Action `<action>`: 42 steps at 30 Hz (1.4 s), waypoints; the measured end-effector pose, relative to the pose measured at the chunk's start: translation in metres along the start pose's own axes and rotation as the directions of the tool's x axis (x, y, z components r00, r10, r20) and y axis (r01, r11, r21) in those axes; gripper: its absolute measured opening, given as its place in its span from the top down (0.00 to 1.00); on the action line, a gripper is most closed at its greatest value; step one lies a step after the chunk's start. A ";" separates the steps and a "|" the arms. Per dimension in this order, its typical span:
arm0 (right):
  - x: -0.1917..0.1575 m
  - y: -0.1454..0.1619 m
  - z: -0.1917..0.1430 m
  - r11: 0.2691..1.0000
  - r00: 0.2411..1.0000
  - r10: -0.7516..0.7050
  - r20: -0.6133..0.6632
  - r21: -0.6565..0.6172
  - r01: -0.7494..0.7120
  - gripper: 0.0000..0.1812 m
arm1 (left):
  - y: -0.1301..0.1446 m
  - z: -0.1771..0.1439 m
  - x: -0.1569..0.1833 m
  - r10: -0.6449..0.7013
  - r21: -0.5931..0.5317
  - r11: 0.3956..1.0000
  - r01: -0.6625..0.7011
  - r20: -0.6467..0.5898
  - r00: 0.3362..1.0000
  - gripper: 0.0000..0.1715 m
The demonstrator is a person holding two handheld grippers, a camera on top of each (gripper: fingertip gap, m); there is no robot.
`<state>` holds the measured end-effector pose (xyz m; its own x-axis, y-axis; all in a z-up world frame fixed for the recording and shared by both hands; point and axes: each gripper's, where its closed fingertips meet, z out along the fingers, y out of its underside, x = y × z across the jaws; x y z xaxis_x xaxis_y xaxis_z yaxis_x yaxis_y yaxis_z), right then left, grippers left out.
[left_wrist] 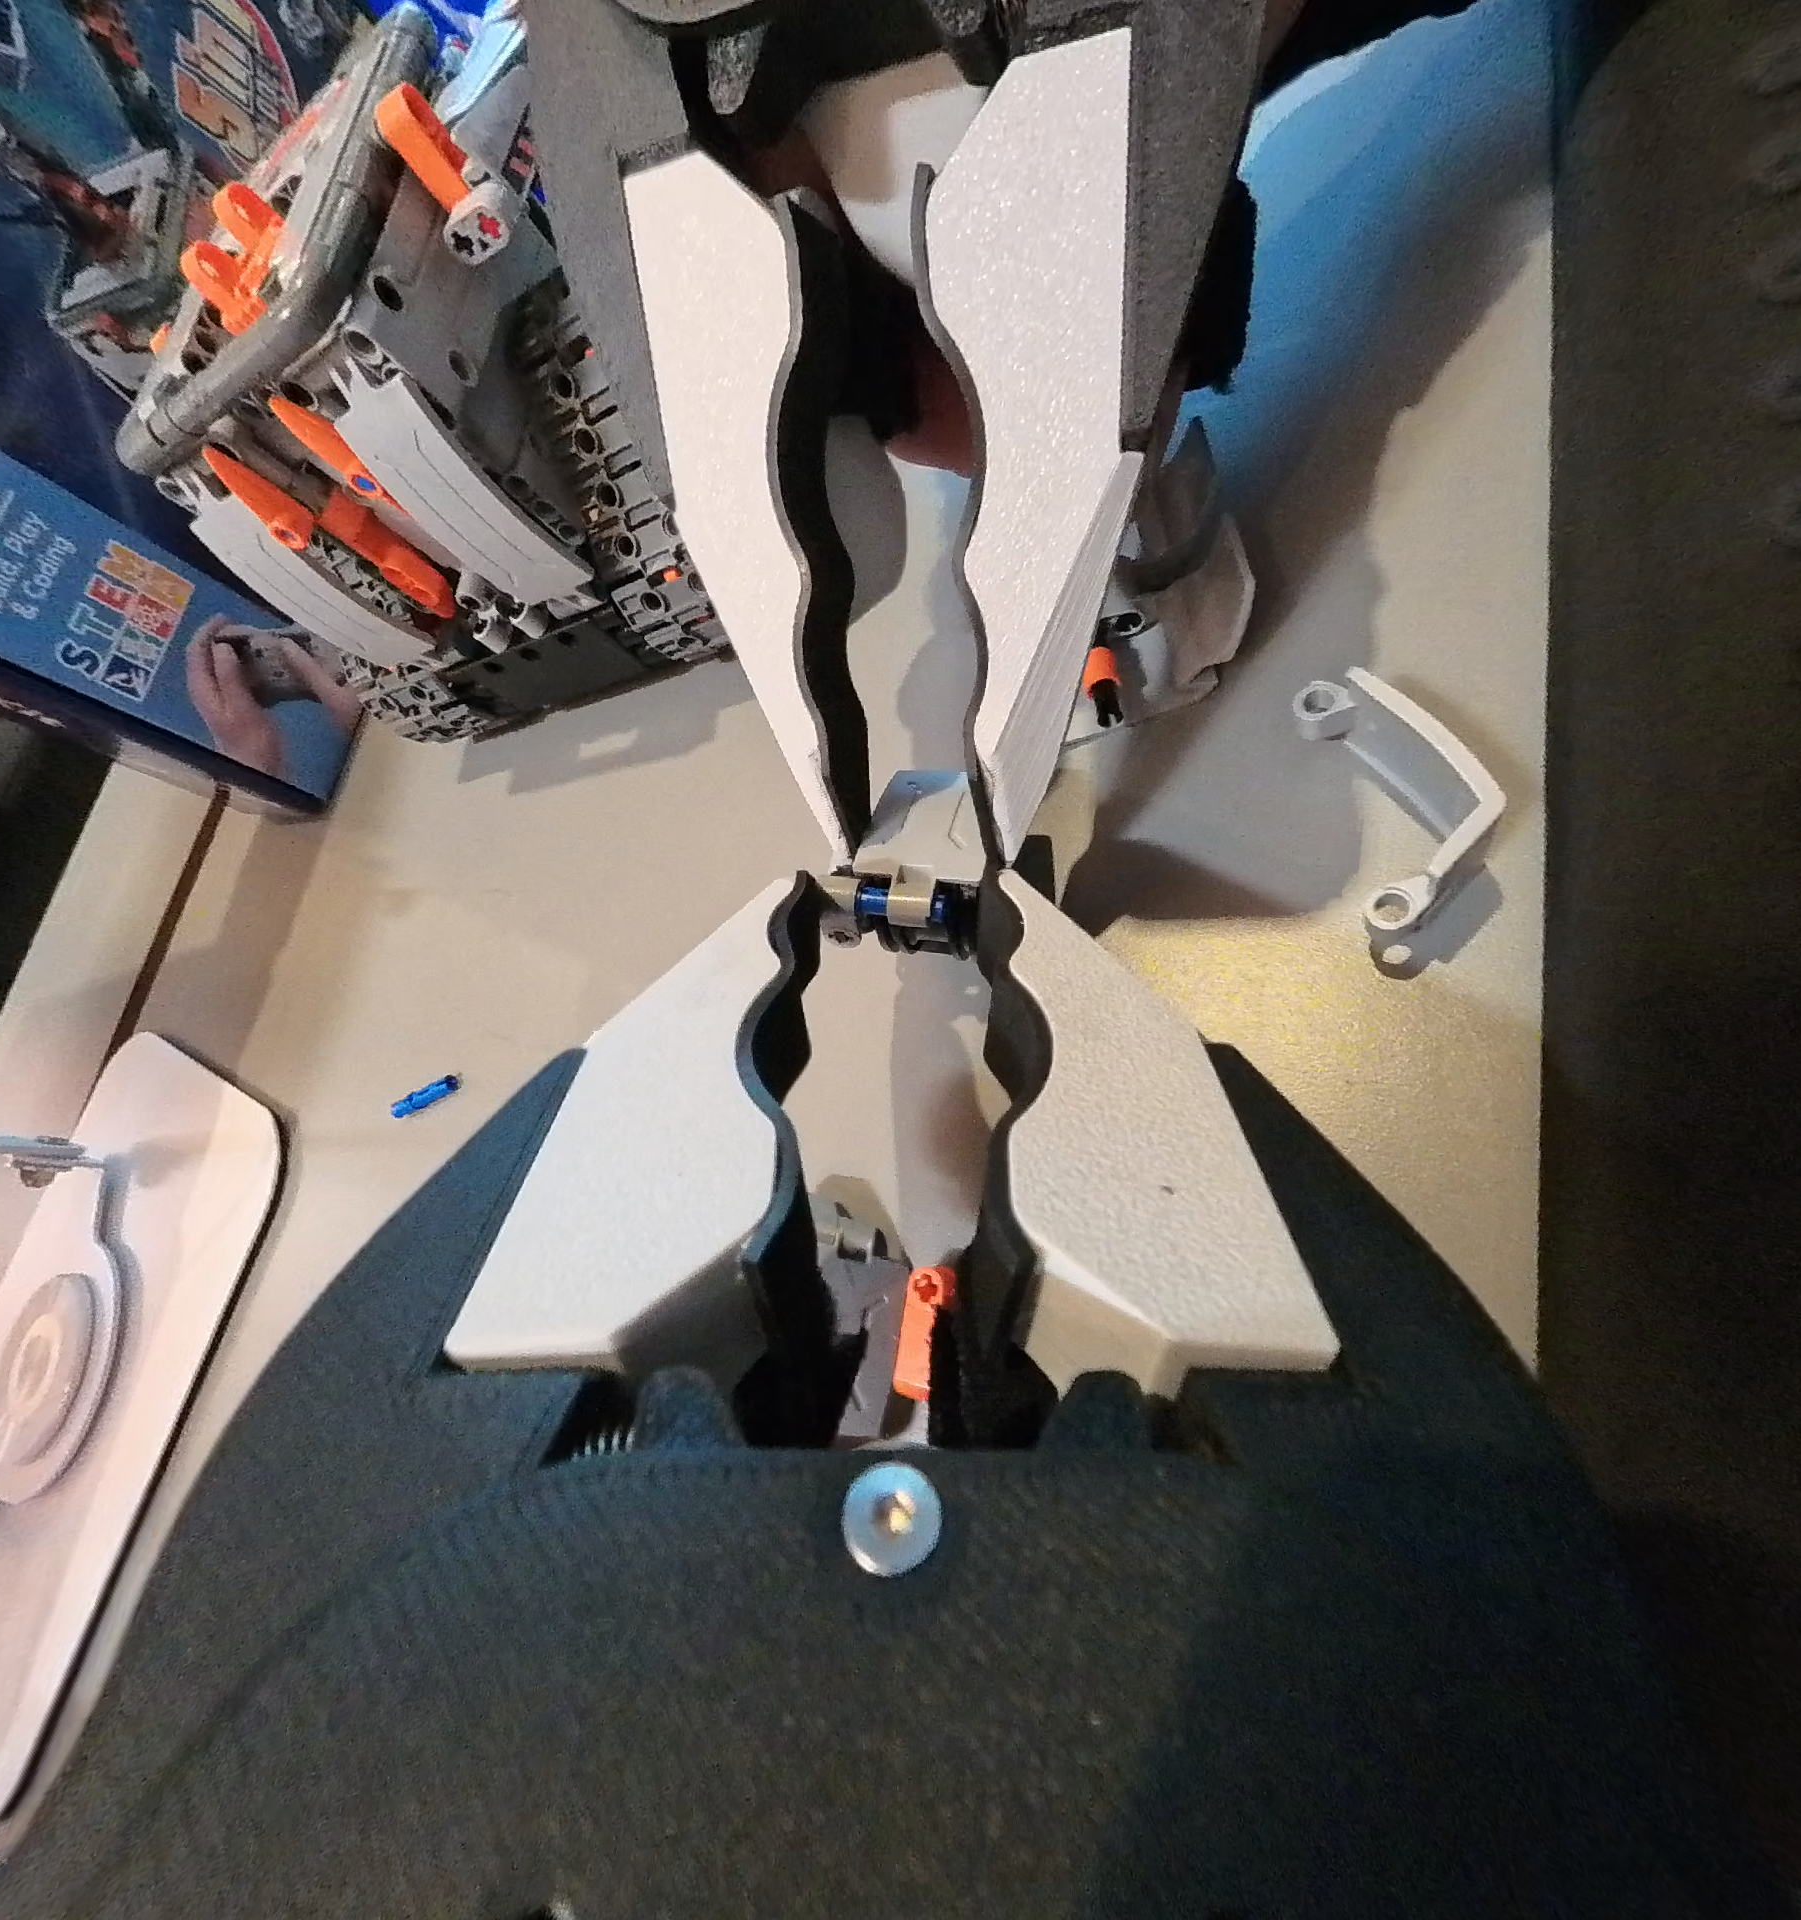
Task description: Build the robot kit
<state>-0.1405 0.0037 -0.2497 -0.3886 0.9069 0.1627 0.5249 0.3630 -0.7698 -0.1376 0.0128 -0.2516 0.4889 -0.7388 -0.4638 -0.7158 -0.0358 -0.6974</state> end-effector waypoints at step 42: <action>0.009 0.017 0.001 0.995 0.998 0.014 -0.058 -0.096 -0.019 0.79 | 0.024 -0.008 -0.004 0.069 -0.108 0.992 -0.069 -0.008 0.998 0.80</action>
<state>-0.1362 0.0179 -0.2622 -0.3372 0.9226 0.1874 0.6023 0.3644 -0.7102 -0.1609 0.0097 -0.2617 0.4346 -0.7449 -0.5063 -0.7974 -0.0569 -0.6008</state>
